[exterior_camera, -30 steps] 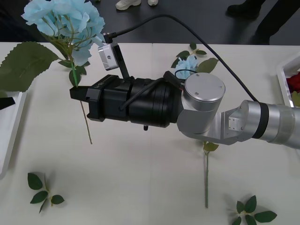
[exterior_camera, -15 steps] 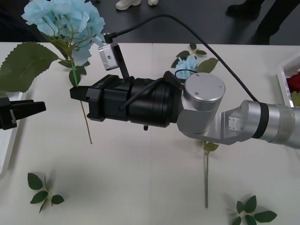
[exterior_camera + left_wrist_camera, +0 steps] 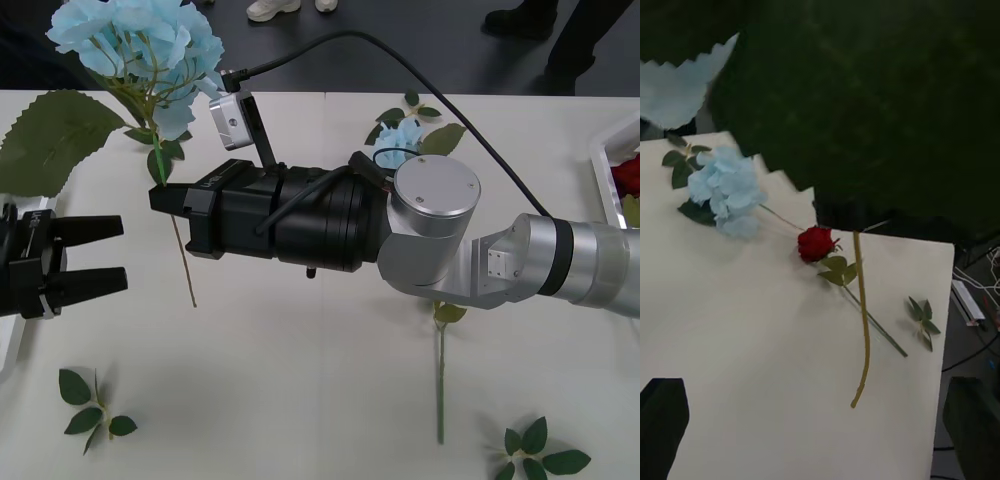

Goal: Put the red flowers into the right box and the blue flowers into the left box

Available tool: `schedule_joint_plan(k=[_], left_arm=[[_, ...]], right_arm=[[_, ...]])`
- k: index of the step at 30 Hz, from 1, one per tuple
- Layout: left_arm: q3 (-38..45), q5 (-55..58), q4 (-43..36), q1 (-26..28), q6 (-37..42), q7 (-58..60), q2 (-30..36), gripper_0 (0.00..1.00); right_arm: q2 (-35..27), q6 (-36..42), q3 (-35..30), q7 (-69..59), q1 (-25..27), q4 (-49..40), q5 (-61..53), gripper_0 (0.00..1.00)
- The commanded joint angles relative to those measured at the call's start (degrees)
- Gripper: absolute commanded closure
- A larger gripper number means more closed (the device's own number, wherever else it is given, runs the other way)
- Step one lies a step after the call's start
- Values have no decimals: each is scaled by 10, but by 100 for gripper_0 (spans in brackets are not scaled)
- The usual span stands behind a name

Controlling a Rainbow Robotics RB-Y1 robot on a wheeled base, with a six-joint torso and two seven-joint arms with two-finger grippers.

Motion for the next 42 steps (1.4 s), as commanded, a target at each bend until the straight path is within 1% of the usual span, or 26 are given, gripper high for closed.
schedule_joint_plan(k=[1, 11, 18, 21, 22, 23, 24, 25, 26, 27, 42], left_arm=[[-15, 16, -14, -10, 2, -25, -20, 0], [-47, -1, -14, -30, 2, -24, -33, 0], [-58, -29, -14, -46, 2, -20, -70, 0], [-67, -35, -14, -48, 2, -21, -74, 0], [-69, -35, -13, -50, 2, -20, -76, 33], [-70, -35, -13, -50, 2, -20, -77, 45], [-71, -36, -13, -51, 2, -19, -79, 65], [-71, -36, -13, -51, 2, -18, -79, 72], [-74, -36, -12, -53, 2, -17, -79, 89], [-76, -36, -11, -55, 2, -16, -79, 99], [-73, -43, -11, -58, -1, -15, -79, 100]], right_arm=[[6, 3, -1, 0, -21, -8, 3, 100], [6, 3, -1, 0, -21, -8, 3, 100], [6, 3, -1, 0, -21, -8, 3, 100], [6, 3, -1, 0, -21, -8, 3, 100], [6, 3, -1, 0, -21, -8, 3, 100], [6, 3, -1, 0, -21, -8, 3, 100], [6, 3, -1, 0, -21, -8, 3, 100], [6, 3, -1, 0, -21, -8, 3, 100], [6, 3, -1, 0, -21, -8, 3, 100], [6, 3, -1, 0, -21, -8, 3, 100], [6, 3, -1, 0, -21, -8, 3, 100]])
